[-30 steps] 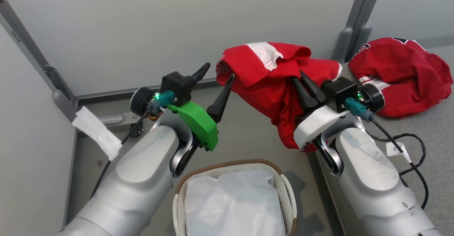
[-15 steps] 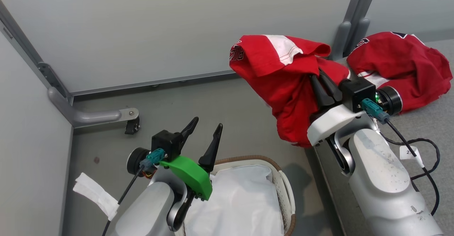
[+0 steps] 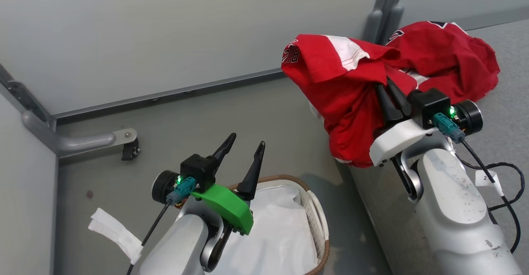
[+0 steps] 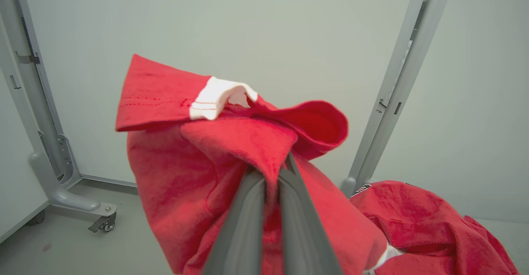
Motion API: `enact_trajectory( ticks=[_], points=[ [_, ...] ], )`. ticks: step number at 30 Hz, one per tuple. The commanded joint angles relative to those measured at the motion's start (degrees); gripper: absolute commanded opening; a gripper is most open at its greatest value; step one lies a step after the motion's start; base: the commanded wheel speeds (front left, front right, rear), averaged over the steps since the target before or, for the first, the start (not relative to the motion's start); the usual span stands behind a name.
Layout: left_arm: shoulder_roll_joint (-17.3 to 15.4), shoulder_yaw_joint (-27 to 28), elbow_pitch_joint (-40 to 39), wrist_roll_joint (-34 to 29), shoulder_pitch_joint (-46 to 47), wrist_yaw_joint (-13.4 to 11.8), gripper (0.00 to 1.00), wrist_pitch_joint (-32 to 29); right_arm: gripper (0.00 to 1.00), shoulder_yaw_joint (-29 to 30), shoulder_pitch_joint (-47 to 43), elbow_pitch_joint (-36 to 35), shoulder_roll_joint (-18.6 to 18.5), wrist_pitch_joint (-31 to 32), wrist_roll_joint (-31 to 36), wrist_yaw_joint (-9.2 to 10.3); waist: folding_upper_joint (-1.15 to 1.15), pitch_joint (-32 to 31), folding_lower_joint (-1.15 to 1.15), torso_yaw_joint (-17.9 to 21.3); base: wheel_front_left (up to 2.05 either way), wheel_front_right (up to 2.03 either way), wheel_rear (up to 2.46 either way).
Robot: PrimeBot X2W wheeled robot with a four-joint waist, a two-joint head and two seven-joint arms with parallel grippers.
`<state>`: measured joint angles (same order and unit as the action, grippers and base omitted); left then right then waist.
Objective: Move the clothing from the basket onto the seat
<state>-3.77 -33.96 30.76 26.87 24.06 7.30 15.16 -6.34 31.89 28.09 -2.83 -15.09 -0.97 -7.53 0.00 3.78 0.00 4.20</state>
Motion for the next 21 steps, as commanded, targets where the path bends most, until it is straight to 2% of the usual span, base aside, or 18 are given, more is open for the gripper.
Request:
enact_trajectory(
  ticks=[1,11,16,21],
  points=[
    [0.2,0.2,-0.4,-0.8,-0.6,0.2,1.00,0.0,0.00,0.8,-0.1,-0.2,-0.2,-0.1,0.9,0.08,0.00,1.7,0.00,3.7,0.00,0.00,0.00],
    [0.6,-1.8,-1.8,-2.1,1.0,0.2,1.00,0.0,0.00,7.6,-1.7,-1.1,-0.1,-0.1,3.2,0.08,0.00,4.9,0.00,13.2,0.00,0.00,0.00],
    [0.6,-3.5,-2.2,-2.3,2.1,0.2,1.00,0.0,0.00,10.7,-2.0,-1.8,-0.1,-0.1,3.5,0.08,0.00,6.9,0.00,15.6,0.00,0.00,0.00],
    [0.4,-4.6,-2.8,-3.3,3.8,0.2,1.00,0.0,0.00,13.6,-0.6,-2.5,-0.1,-0.1,3.1,0.08,0.00,9.8,0.00,15.9,0.00,0.00,0.00]
  ],
)
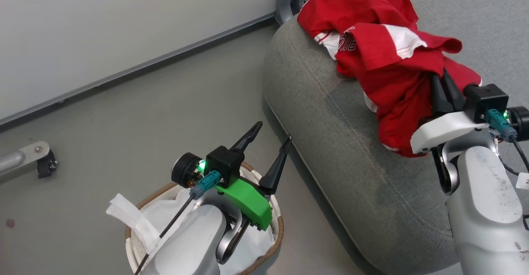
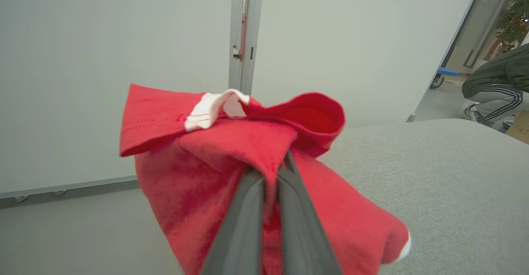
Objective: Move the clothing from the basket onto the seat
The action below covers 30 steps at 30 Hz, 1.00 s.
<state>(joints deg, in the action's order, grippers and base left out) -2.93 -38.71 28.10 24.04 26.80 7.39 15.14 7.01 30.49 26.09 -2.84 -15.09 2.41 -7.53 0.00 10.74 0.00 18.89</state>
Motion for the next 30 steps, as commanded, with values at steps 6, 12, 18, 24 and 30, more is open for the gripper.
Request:
enact_trajectory(
  ticks=[6,12,18,24,30],
  points=[
    [-1.3,-1.1,-1.8,-1.4,3.5,0.2,1.00,0.0,0.00,4.7,6.0,-1.6,-0.8,-0.1,1.7,0.08,0.00,8.4,0.00,-0.9,0.00,0.00,0.00],
    [-2.1,-2.4,-3.6,-3.0,7.4,0.2,1.00,0.0,0.00,9.9,14.3,-1.4,-4.9,-0.1,3.1,0.08,0.00,16.3,0.00,-5.1,0.00,0.00,0.00],
    [-3.0,-3.1,-6.6,-5.8,10.8,0.2,1.00,0.0,0.00,12.9,20.8,-0.2,-8.9,-0.1,5.5,0.08,0.00,24.2,0.00,-8.7,0.00,0.00,0.00],
    [-3.4,-3.2,-8.6,-7.9,12.7,0.2,1.00,0.0,0.00,16.0,24.1,1.8,-10.6,-0.1,7.0,0.08,0.00,29.5,0.00,-10.2,0.00,0.00,0.00],
    [-3.7,-2.6,-9.0,-8.9,13.1,0.2,1.00,0.0,0.00,17.8,22.9,3.9,-10.2,-0.1,8.5,0.08,0.00,31.6,0.00,-10.1,0.00,0.00,0.00]
  ],
)
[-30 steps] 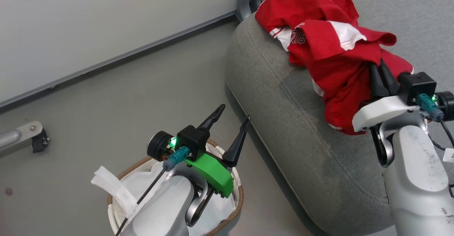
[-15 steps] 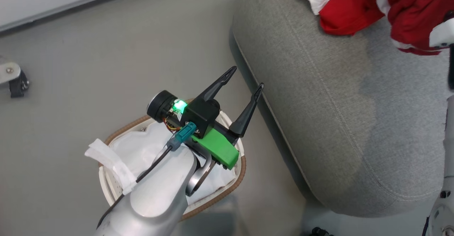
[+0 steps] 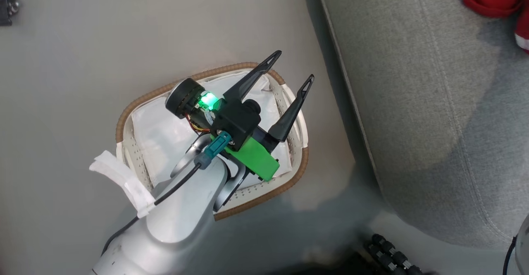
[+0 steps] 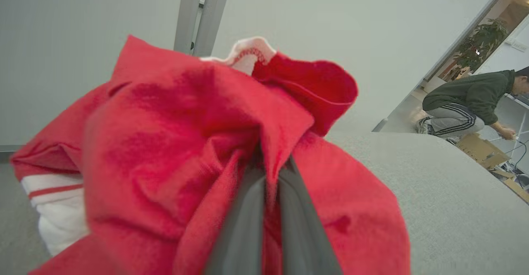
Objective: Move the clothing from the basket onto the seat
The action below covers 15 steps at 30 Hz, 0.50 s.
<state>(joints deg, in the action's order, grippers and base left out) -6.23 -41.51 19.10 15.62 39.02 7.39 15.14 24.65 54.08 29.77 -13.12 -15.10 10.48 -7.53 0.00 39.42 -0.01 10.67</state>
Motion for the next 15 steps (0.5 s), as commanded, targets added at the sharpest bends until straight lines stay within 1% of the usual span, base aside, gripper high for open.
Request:
enact_trajectory(
  ticks=[1,5,6,7,8,15],
  points=[
    [-0.5,0.2,0.1,-0.5,0.7,0.2,1.00,0.0,0.00,0.3,-1.0,0.5,0.2,-0.1,0.6,0.08,0.00,3.1,0.01,-1.8,0.00,0.00,0.00],
    [-0.6,0.5,0.4,-0.7,0.2,0.2,1.00,0.0,0.00,0.2,-2.0,0.9,0.5,-0.1,0.8,0.08,0.00,3.2,0.01,-1.2,0.00,0.00,0.00],
    [-0.6,0.6,0.5,-0.6,0.1,0.2,1.00,0.0,0.21,0.2,-2.3,0.8,0.4,-0.1,0.7,0.08,0.00,3.0,0.01,-1.0,0.00,0.00,0.00],
    [-0.6,0.6,0.6,-0.5,0.0,0.2,1.00,0.0,0.35,0.4,-2.5,0.4,0.4,-0.1,0.7,0.08,0.00,2.9,0.01,-0.9,0.00,0.00,0.00],
    [-0.6,0.6,0.5,-0.4,0.0,0.2,1.00,0.0,1.00,0.4,-3.0,-0.2,0.5,-0.1,0.9,0.08,0.00,2.6,0.01,-0.8,0.00,0.00,0.00],
    [-0.5,0.8,0.2,0.5,-0.9,0.2,1.00,0.0,1.00,0.0,-6.2,-1.8,1.0,-0.1,1.0,0.08,0.00,-0.5,0.01,0.1,0.00,0.00,0.00]
  ],
)
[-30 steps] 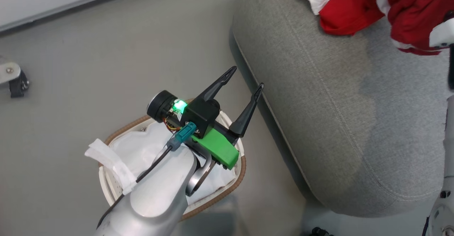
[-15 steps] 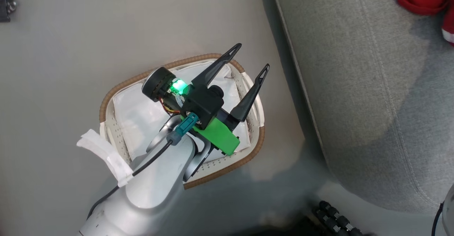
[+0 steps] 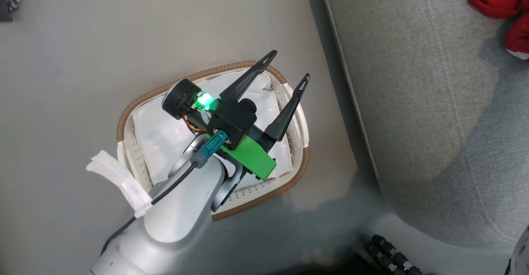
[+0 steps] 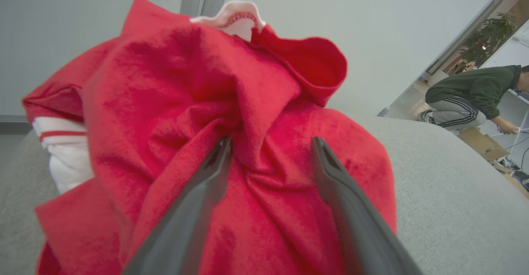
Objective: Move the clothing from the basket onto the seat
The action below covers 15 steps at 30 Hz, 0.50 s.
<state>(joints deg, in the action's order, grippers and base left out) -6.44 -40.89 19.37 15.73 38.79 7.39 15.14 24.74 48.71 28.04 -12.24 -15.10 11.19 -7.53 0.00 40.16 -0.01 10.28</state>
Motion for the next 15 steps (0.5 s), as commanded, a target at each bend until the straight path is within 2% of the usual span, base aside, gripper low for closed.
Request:
enact_trajectory(
  ticks=[1,8,15],
  points=[
    [-0.2,0.2,0.0,0.5,-0.9,0.2,1.00,0.0,1.00,-0.3,-1.3,-0.2,0.0,-0.1,0.4,0.08,0.00,-1.9,0.01,0.5,0.00,0.00,0.00],
    [0.5,2.4,-0.3,2.3,-2.8,0.2,1.00,0.0,1.00,-4.0,-3.5,-1.8,-0.7,-0.1,-0.2,0.08,0.00,-7.5,0.01,0.0,0.00,0.00,0.00],
    [1.3,8.6,-0.6,3.9,-6.0,0.1,1.00,0.0,1.00,-10.0,-4.5,-2.7,-0.8,-0.1,-1.2,0.08,0.00,-14.5,0.01,-2.6,0.00,0.00,0.00]
  ],
)
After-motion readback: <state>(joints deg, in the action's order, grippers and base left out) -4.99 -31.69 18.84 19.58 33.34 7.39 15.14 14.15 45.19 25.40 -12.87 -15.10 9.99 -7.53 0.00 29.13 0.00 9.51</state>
